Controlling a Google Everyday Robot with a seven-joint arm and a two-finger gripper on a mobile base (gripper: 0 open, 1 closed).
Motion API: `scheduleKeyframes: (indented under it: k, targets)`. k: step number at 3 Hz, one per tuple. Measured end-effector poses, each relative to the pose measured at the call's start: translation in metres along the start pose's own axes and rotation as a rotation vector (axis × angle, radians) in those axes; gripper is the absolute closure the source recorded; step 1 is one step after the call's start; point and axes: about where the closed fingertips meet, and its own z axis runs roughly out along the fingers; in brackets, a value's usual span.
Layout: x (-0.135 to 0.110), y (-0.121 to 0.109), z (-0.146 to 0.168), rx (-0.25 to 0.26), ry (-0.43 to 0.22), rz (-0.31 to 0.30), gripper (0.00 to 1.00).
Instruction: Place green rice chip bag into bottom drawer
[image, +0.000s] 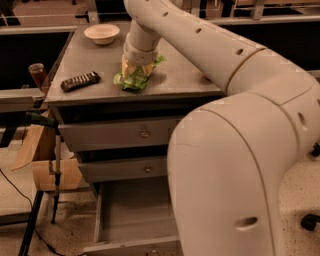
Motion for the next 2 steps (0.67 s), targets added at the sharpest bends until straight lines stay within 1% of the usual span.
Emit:
scheduleKeyframes:
  k: [1,2]
  targets:
    - [0.015,-0.022,-0.037,0.038,-0.054,0.007,1.0]
    - [0.036,-0.032,-0.086,0.036,-0.149,-0.062,1.0]
